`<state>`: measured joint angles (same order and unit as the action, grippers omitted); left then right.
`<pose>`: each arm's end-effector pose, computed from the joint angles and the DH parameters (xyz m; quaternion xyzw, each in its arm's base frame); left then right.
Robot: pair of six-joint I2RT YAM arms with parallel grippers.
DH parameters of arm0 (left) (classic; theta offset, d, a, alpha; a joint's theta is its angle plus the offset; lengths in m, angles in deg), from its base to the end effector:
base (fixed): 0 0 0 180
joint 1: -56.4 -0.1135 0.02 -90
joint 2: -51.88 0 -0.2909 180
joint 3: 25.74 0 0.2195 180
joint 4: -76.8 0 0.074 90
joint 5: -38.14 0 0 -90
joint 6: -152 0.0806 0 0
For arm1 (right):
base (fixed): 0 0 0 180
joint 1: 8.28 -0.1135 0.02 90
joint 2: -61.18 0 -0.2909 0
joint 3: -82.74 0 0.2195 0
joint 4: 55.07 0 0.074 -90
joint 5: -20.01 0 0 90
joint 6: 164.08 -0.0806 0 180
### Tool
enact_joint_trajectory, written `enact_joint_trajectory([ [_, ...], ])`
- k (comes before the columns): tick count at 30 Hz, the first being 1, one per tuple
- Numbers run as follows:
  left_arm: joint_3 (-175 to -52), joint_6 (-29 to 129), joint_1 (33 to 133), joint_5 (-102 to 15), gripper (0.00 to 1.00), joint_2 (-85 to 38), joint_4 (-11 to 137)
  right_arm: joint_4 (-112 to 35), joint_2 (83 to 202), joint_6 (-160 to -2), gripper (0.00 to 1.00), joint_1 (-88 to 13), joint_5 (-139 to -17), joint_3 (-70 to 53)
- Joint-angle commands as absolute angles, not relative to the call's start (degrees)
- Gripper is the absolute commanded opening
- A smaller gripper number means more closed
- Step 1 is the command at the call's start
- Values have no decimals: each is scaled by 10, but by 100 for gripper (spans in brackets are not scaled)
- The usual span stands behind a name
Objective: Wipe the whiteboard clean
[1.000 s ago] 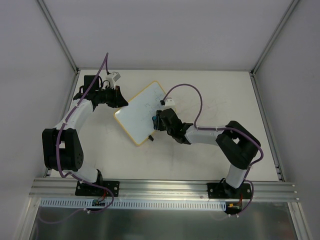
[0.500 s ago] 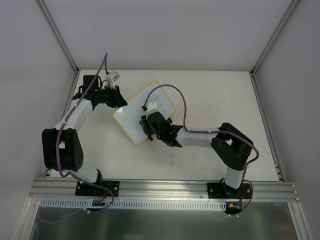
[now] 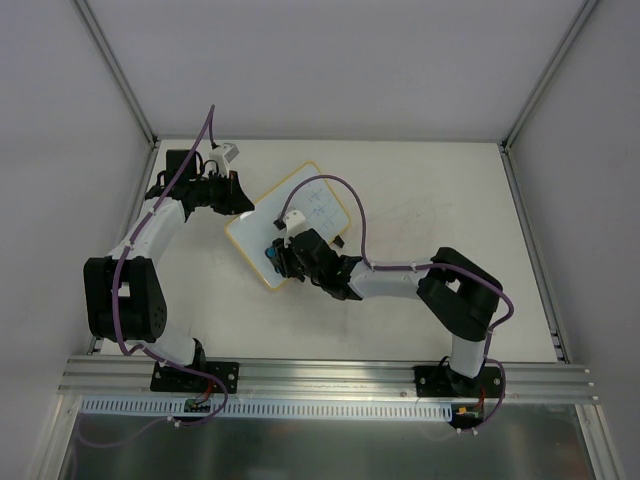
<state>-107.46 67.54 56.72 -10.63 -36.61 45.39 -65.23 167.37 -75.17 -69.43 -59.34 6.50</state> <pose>0.3358 -0.0550 0.2952 0.1967 0.8329 -0.2977 0.4230 0.2232 0.3742 0.2314 -0.3614 0.7319 0.2309 0.5294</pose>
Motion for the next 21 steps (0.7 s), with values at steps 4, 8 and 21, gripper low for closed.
enact_joint_trajectory([
  [4, -1089, 671, 572, -119, 0, -354, 415, -666, 1705, -747, 2, -709, -633, 76],
  [8, -1091, 671, 572, -118, 0, -353, 413, -671, 1699, -788, 1, -688, -590, 103],
  [21, -1087, 676, 572, -114, 0, -351, 406, -703, 1673, -848, 0, -592, -562, 173],
])
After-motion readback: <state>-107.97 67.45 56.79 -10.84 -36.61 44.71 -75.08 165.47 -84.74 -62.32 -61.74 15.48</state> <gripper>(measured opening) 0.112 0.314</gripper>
